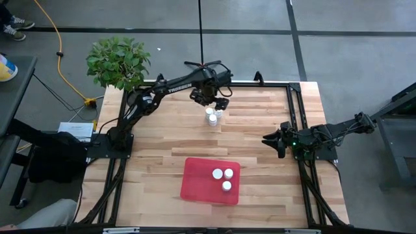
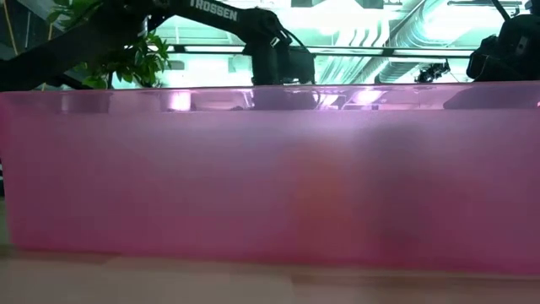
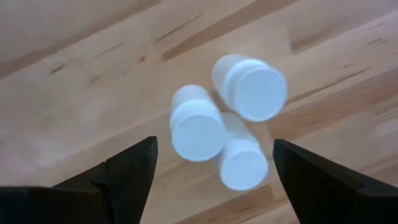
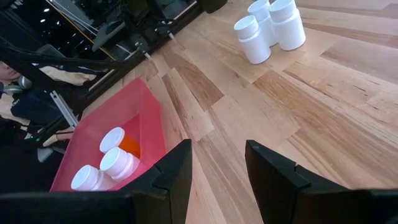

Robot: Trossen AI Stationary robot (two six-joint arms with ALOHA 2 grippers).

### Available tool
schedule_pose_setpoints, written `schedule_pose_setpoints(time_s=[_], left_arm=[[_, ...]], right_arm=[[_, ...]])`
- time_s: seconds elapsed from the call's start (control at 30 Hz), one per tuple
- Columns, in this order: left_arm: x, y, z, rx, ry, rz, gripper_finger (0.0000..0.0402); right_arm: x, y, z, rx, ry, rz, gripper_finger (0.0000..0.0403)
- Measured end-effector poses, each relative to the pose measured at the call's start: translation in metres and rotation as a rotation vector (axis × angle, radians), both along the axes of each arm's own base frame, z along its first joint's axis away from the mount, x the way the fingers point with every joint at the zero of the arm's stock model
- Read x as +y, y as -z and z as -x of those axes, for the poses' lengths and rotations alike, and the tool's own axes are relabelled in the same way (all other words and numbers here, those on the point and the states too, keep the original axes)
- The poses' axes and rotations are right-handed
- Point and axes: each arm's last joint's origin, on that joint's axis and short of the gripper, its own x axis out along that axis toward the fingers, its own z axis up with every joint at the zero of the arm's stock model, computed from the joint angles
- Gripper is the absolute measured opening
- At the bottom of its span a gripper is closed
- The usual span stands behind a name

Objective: Pick and place pill bottles into a basket
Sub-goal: Put the white pill bottle into the red bin

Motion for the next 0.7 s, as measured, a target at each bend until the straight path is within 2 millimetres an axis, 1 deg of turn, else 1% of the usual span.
schedule_pose_setpoints(time_s=[0.23,0.4,0.7], left_arm=[[-0.001,0.022,0.004,0.075,0.001,0.034,0.0353],[-0.002,0.032,0.004,0.092,0.007,0.038,0.0353],[0.000,0.034,0.000,0.047,0.032,0.014,0.0353]], right_arm=[[0.000,0.000,0.000,0.000,0.000,0.000,0.0140],[0.000,0.000,0.000,0.001,-0.001,0.001,0.0140],[0.000,0.000,0.000,0.001,-0.002,0.004,0.0140]])
